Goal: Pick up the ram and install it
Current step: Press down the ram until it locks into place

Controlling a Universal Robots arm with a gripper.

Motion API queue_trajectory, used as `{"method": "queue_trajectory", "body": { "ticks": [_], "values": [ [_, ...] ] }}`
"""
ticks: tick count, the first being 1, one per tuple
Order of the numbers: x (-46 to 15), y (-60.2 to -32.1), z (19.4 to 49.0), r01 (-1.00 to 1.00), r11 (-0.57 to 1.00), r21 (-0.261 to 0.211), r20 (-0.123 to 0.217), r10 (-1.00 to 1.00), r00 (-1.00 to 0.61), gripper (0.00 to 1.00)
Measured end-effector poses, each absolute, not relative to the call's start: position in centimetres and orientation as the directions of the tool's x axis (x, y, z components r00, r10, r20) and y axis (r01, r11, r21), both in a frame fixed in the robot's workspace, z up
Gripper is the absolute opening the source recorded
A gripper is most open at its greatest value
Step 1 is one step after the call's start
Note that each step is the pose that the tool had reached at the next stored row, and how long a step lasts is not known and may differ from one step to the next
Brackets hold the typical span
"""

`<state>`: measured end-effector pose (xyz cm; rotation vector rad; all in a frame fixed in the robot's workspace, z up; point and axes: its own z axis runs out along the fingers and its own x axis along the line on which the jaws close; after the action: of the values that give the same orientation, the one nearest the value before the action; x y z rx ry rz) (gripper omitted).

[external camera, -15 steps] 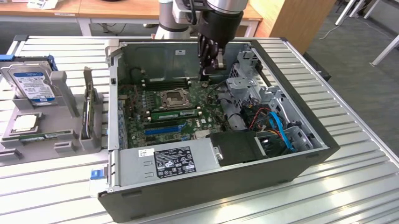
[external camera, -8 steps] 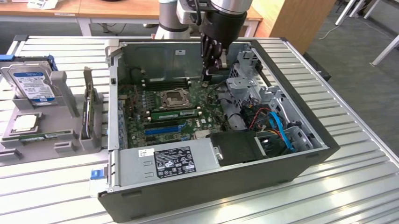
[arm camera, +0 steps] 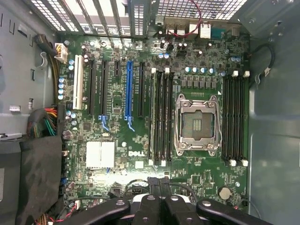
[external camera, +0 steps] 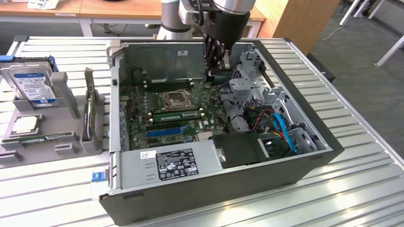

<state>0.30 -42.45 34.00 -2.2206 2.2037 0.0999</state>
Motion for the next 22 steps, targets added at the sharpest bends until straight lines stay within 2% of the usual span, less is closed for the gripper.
{"method": "queue_trajectory", "body": {
  "ticks": [22],
  "values": [
    [0.3, -42.5, 31.9, -0.999, -0.009, 0.037, -0.055, -0.998, 0.007, 0.10]
  ]
}}
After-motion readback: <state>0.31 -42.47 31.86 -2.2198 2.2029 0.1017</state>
